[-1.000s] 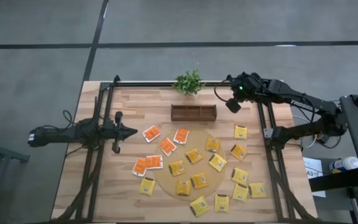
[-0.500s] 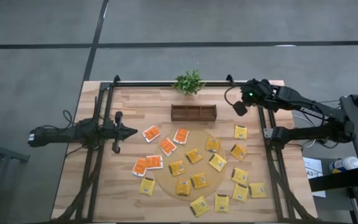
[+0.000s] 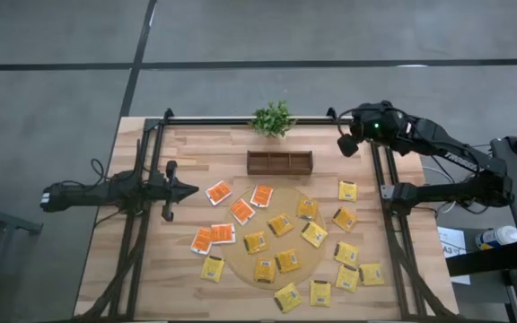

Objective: Pick & Place Tea
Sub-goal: Put the yellow tea bag into the right section of the wooden organizer

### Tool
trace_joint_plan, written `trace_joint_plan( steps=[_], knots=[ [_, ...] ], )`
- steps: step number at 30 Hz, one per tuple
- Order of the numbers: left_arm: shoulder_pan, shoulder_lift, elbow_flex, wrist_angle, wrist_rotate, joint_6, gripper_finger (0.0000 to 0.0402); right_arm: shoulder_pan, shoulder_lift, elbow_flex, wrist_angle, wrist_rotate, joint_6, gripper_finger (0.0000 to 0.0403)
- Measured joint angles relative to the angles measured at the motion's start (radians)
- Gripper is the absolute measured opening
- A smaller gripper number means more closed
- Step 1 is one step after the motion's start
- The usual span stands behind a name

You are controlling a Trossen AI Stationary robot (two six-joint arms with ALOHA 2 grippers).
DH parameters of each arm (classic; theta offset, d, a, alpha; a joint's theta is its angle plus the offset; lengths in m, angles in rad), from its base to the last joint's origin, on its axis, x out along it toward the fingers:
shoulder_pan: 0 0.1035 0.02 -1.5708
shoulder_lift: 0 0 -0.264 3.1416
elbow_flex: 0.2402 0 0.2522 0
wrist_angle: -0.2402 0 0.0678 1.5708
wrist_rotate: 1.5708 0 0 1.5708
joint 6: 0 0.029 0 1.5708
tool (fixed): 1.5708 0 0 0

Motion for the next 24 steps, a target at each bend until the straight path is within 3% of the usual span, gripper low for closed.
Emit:
trace_joint_plan(
  steps=[8,24],
  knots=[
    [0.000,0.000,0.000,0.000,0.000,0.000,0.0000,0.000,-0.006,-0.010,0.127,0.000,-0.021,0.0029],
    [0.000,0.000,0.000,0.000,0.000,0.000,0.0000,-0.001,0.023,-0.021,0.080,-0.009,-0.125,0.0029]
  ],
)
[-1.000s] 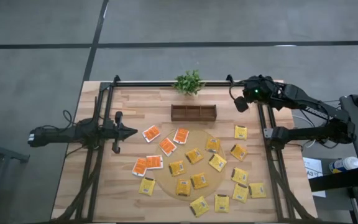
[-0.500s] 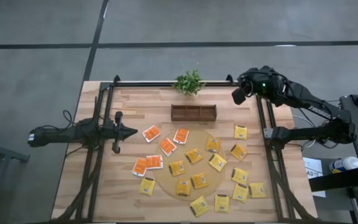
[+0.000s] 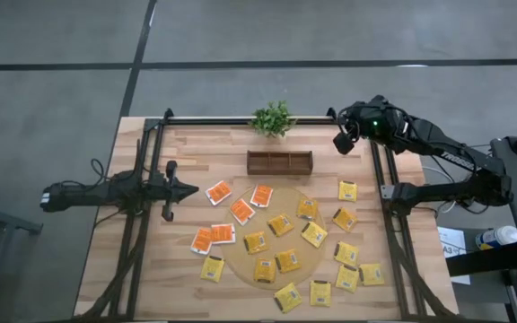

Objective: Pick & Place Tea
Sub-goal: Put the yellow tea bag into the right section of the wooden organizer

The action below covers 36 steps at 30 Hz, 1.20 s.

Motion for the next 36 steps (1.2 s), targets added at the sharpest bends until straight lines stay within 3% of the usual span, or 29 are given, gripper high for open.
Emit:
trace_joint_plan(
  steps=[12,17,27,36],
  knots=[
    [0.000,0.000,0.000,0.000,0.000,0.000,0.0000,0.000,0.114,0.005,-0.338,-0.042,-0.074,0.0029],
    [0.000,0.000,0.000,0.000,0.000,0.000,0.0000,-0.007,0.182,0.028,-0.410,-0.146,-0.165,0.0029],
    [0.000,0.000,0.000,0.000,0.000,0.000,0.0000,-0.087,0.245,0.125,-0.534,-0.174,-0.292,0.0029],
    [0.000,0.000,0.000,0.000,0.000,0.000,0.0000,-0.223,0.324,0.273,-0.607,-0.546,-0.418,0.0029]
  ],
)
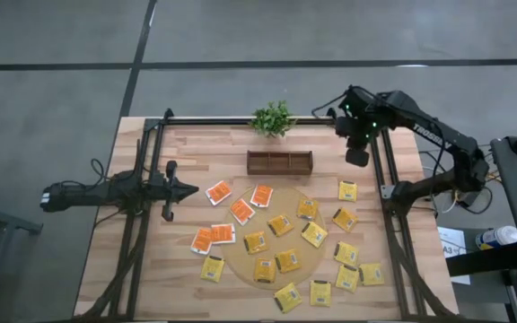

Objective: Pick & Place Tea
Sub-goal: Put the yellow tea bag into the right section of the wooden organizer

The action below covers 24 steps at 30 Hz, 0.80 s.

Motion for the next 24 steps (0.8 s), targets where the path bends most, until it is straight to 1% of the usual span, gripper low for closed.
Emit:
trace_joint_plan(
  steps=[2,3,8,12,14,18,24],
  knots=[
    [0.000,0.000,0.000,0.000,0.000,0.000,0.0000,-0.019,0.009,0.022,-0.001,-0.066,0.000,0.0029],
    [0.000,0.000,0.000,0.000,0.000,0.000,0.0000,-0.024,0.014,0.032,-0.001,-0.080,0.001,0.0029],
    [0.000,0.000,0.000,0.000,0.000,0.000,0.0000,-0.031,0.044,0.044,-0.001,-0.075,0.053,0.0029],
    [0.000,0.000,0.000,0.000,0.000,0.000,0.0000,-0.033,0.051,0.022,-0.003,-0.075,0.107,0.0030],
    [0.000,0.000,0.000,0.000,0.000,0.000,0.0000,-0.033,0.051,0.005,-0.003,-0.077,0.128,0.0038],
    [0.000,0.000,0.000,0.000,0.000,0.000,0.0000,-0.036,0.044,-0.027,-0.012,-0.105,0.165,0.0070],
    [0.000,0.000,0.000,0.000,0.000,0.000,0.0000,-0.037,0.042,-0.064,-0.013,-0.109,0.177,0.0141]
  ],
)
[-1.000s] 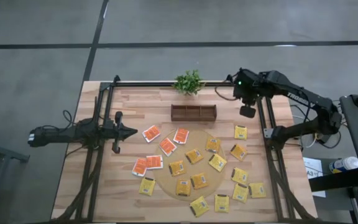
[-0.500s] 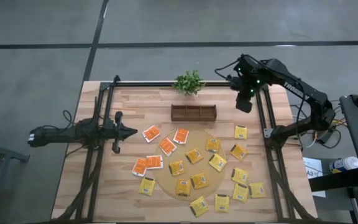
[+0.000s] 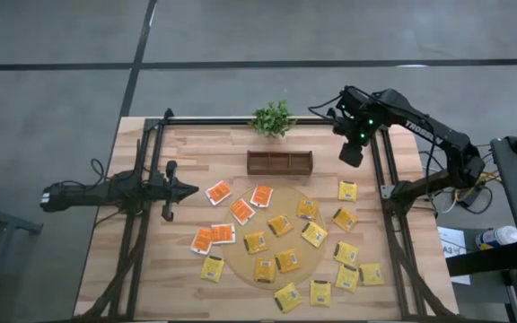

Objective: Pick & Place Tea
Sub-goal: Put the yellow tea bag into the right section of the wooden organizer

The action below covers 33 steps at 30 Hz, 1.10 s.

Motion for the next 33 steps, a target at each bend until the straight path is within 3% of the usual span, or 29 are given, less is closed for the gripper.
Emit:
trace_joint_plan(
  steps=[6,12,19,33],
  knots=[
    [0.000,0.000,0.000,0.000,0.000,0.000,0.0000,0.001,0.000,-0.032,0.006,0.000,-0.042,0.0201],
    [0.000,0.000,0.000,0.000,0.000,0.000,0.0000,0.001,0.000,-0.049,0.011,0.000,-0.208,0.0230],
    [0.000,0.000,0.000,0.000,0.000,0.000,0.0000,0.001,-0.001,-0.113,0.024,0.000,-0.342,0.0240],
    [0.000,0.000,0.000,0.000,0.000,0.000,0.0000,0.008,0.053,-0.257,0.080,0.002,-0.335,0.0237]
  ],
)
